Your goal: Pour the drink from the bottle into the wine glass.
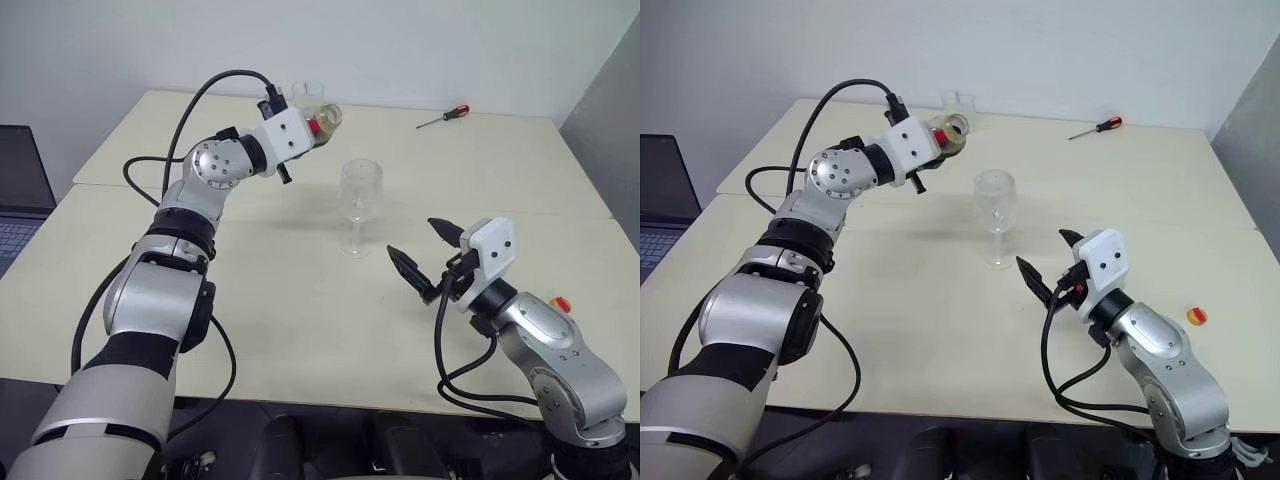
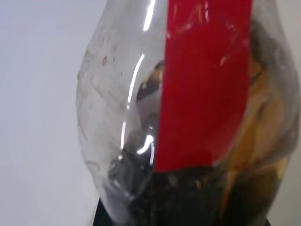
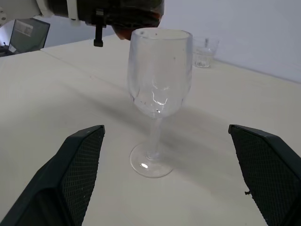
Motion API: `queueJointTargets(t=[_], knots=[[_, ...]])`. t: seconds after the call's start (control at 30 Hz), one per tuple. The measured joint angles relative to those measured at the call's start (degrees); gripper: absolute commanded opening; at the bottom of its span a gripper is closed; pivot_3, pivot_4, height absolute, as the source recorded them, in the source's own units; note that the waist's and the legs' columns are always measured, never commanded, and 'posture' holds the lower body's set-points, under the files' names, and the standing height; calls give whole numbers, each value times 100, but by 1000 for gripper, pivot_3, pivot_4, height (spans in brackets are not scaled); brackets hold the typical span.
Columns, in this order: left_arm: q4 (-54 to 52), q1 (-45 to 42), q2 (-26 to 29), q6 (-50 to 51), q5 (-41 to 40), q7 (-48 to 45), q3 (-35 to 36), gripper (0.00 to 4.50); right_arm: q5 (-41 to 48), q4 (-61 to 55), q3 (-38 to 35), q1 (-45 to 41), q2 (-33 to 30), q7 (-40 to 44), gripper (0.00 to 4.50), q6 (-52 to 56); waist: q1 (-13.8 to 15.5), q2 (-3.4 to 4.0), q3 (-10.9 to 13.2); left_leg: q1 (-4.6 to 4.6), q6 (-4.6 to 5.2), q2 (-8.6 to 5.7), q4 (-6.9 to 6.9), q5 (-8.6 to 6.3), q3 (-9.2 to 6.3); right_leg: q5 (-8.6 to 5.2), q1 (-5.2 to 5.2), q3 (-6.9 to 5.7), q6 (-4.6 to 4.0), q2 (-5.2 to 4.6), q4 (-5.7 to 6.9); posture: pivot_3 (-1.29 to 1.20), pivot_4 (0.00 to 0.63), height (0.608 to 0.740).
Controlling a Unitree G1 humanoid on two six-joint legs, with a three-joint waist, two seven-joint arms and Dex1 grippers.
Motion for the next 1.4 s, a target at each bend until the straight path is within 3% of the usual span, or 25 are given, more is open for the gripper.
queueJointTargets(t=[0.6, 1.4], knots=[[335, -524, 18, -406, 1628, 1406, -1099, 738, -108, -46, -8, 47, -207, 58, 4500, -121, 1, 0, 0, 2, 0, -1, 0, 0, -4, 0, 0, -3, 0, 1, 6, 0, 150, 740], [450, -799, 180, -593, 2324, 1999, -1569, 738, -239, -254, -79, -64, -435, 53, 4500, 150, 5, 0, 0, 1, -1, -2, 3, 1, -3, 0, 1, -4, -1, -1, 8, 0, 150, 740]])
